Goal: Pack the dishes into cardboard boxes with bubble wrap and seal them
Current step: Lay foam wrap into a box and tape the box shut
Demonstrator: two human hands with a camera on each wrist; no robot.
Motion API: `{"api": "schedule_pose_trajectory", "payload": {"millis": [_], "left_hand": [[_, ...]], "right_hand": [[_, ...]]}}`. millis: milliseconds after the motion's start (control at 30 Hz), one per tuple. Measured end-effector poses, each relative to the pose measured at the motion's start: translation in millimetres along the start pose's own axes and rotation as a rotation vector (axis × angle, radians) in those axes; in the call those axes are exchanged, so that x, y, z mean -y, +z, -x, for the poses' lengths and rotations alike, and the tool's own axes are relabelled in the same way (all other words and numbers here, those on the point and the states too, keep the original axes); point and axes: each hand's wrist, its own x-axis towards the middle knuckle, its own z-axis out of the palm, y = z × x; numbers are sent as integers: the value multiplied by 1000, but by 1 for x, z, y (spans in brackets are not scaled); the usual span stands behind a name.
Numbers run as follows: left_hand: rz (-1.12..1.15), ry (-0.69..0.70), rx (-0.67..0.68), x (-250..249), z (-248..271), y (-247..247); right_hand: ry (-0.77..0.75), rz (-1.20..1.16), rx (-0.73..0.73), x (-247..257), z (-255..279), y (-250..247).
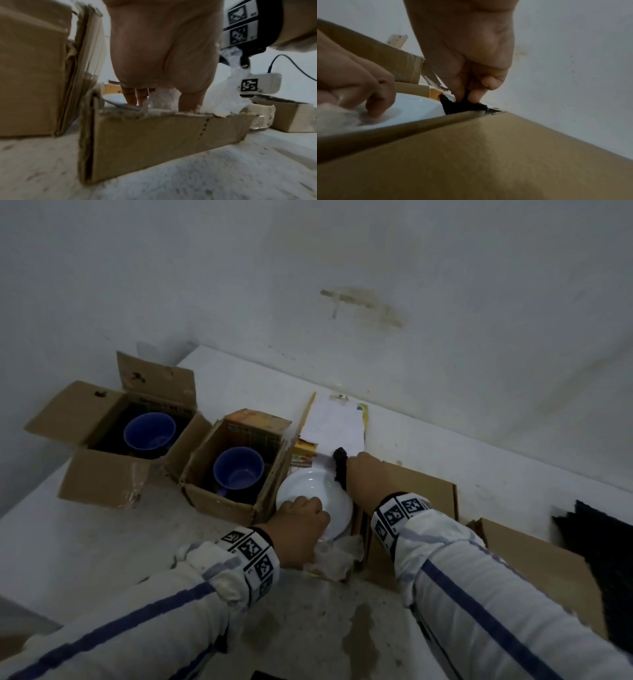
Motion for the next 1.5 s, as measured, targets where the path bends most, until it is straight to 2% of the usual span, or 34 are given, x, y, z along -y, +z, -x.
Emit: {"api": "schedule_pose_trajectory", "payload": {"millis": [133, 200, 300, 400, 567, 633, 700, 800, 867, 967, 1133, 1200, 1300, 1367, 1500], "left_hand": [[79, 95, -19, 3, -1, -2], [118, 150, 34, 4, 0, -3], [33, 209, 105, 4, 1, -3], [10, 206, 138, 0, 2, -5], [56, 176, 170, -1, 5, -13], [90, 161, 209, -1, 6, -16], [46, 151, 248, -1, 7, -18], [-67, 153, 194, -3, 6, -15], [-111, 160, 158, -6, 5, -10], [-147, 156, 140, -16, 5, -8], [-98, -1, 324, -34, -5, -31], [-144, -40, 265, -51, -11, -47], [-201, -4, 52, -91, -26, -68], [-134, 87, -47, -125, -41, -76], [107, 197, -119, -201, -74, -71]], "right_hand": [[-27, 70, 35, -5, -8, 3], [-28, 144, 89, -5, -9, 6], [-29, 188, 159, -7, -12, 7], [-64, 223, 195, -10, -11, 5], [-57, 253, 56, -18, -4, 8], [-54, 268, 99, -17, -2, 13], [-28, 252, 178, -16, 0, 16], [0, 168, 264, -14, 4, 9], [5, 54, 262, -15, 8, 1], [-26, -67, 235, -20, 17, 0], [-47, -222, 55, -43, 52, -4], [-3, -288, 30, -62, 70, -5], [101, -410, 23, -97, 99, -5], [152, -440, -22, -124, 124, -6], [259, -510, -164, -186, 171, -3]]}}
